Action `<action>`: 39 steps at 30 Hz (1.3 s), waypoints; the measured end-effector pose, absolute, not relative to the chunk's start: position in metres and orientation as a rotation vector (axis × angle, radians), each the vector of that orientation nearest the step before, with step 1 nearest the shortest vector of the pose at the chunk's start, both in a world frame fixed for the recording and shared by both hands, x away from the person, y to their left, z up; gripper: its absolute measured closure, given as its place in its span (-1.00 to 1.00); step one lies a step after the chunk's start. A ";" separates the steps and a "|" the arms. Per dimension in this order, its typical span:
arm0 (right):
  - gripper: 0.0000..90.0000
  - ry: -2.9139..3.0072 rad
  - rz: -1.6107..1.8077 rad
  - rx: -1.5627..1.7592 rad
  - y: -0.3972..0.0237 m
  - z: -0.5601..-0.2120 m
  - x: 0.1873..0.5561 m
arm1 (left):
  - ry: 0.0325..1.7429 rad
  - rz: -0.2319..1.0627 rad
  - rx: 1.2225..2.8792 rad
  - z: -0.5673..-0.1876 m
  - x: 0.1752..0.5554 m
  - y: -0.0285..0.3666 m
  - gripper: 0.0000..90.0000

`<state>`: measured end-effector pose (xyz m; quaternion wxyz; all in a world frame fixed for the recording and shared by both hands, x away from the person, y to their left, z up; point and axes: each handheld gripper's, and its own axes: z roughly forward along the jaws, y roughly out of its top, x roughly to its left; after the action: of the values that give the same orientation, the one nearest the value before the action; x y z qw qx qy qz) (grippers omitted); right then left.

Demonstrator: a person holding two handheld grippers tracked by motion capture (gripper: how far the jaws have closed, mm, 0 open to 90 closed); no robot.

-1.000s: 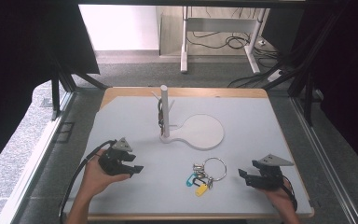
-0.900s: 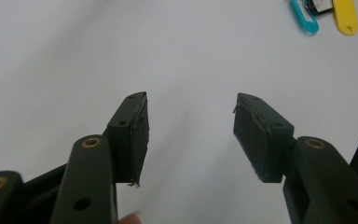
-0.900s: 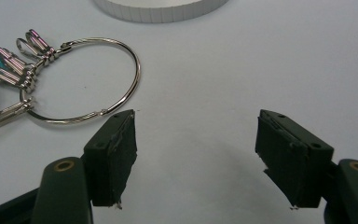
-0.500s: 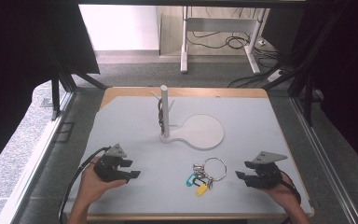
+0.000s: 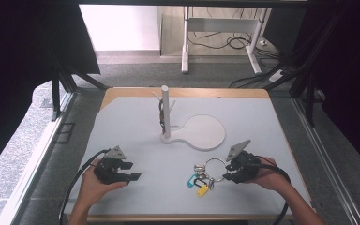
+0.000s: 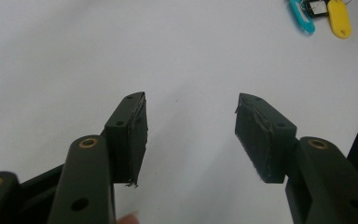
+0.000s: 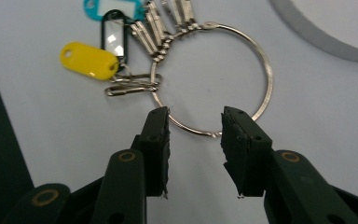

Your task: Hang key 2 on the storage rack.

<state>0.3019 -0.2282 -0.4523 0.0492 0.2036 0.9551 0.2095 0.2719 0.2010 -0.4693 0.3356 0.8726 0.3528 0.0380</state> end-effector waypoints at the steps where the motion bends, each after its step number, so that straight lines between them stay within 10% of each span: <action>1: 0.43 2.934 0.625 0.594 -0.224 -0.453 0.303 | 0.920 0.100 2.275 -0.469 0.272 0.201 -0.01; 39: 0.93 3.147 0.115 0.220 -0.165 -0.478 0.315 | 0.931 0.065 2.228 -0.474 0.271 0.203 -0.01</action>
<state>0.3146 -0.1650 -0.4776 -0.0074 0.0697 0.9969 0.0365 0.2715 0.2033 -0.4738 0.3552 0.8623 0.3602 0.0250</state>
